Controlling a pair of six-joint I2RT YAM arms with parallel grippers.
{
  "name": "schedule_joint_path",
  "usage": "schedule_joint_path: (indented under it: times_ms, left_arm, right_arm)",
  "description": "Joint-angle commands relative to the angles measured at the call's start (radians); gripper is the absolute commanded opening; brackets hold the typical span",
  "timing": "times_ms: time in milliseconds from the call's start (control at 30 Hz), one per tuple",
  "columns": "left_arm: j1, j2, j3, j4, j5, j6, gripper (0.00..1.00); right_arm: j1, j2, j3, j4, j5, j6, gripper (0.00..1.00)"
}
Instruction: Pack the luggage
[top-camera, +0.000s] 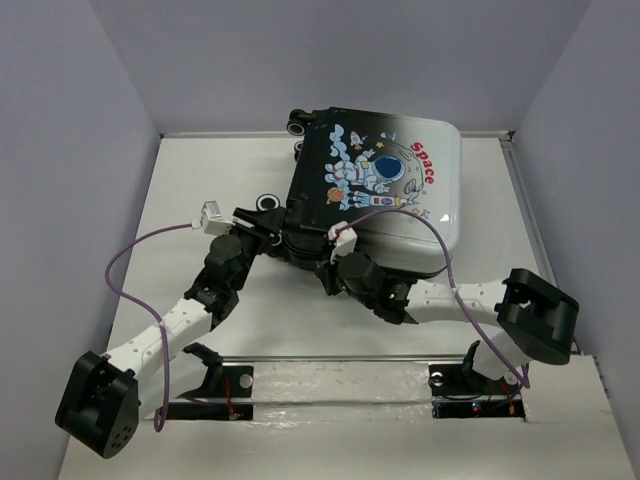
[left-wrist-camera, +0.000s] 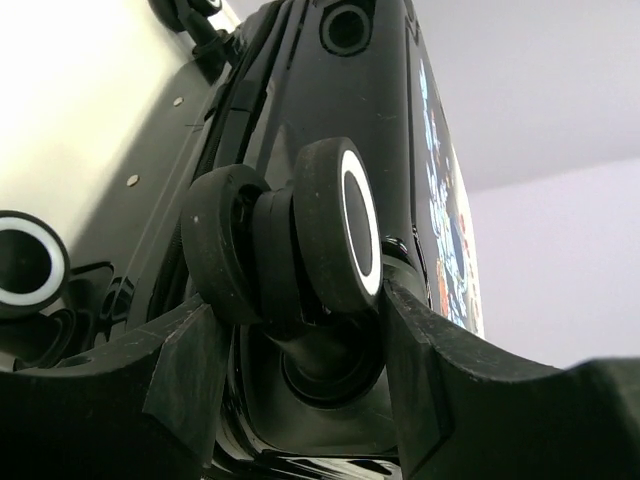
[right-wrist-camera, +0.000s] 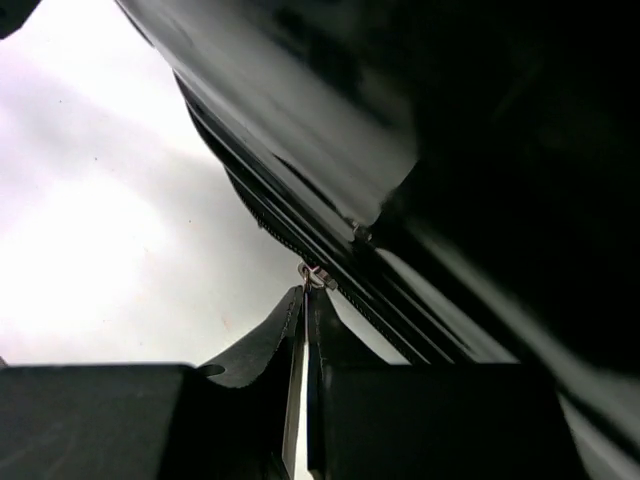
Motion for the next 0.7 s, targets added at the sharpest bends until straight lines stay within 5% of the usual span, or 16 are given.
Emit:
schedule_joint_path:
  times_ms: [0,200,367,567,600,667]
  left_arm:
    - [-0.080,-0.057,0.006,-0.040,0.257,0.203,0.06]
    - [-0.083,-0.118,-0.021,-0.088,0.286,0.221,0.06]
    - [-0.084,-0.120,-0.014,-0.171,0.306,0.276,0.06]
    - [-0.072,-0.189,-0.001,-0.278,0.248,0.350,0.06]
    - [-0.073,-0.189,-0.005,-0.273,0.244,0.352,0.06]
    - [-0.072,-0.181,-0.017,-0.256,0.241,0.350,0.06]
  right_arm:
    - [0.003,-0.081,-0.008,0.106,-0.157,-0.002,0.07]
    - [-0.118,-0.156,-0.025,0.096,-0.396,-0.037,0.07]
    - [0.094,0.198,0.290,-0.005,-0.449,-0.117,0.07]
    - [0.135,0.152,0.250,-0.024,-0.486,-0.126,0.07]
    - [0.135,0.089,0.218,-0.038,-0.455,-0.122,0.13]
    - [0.135,0.012,0.208,-0.160,-0.389,-0.114,0.53]
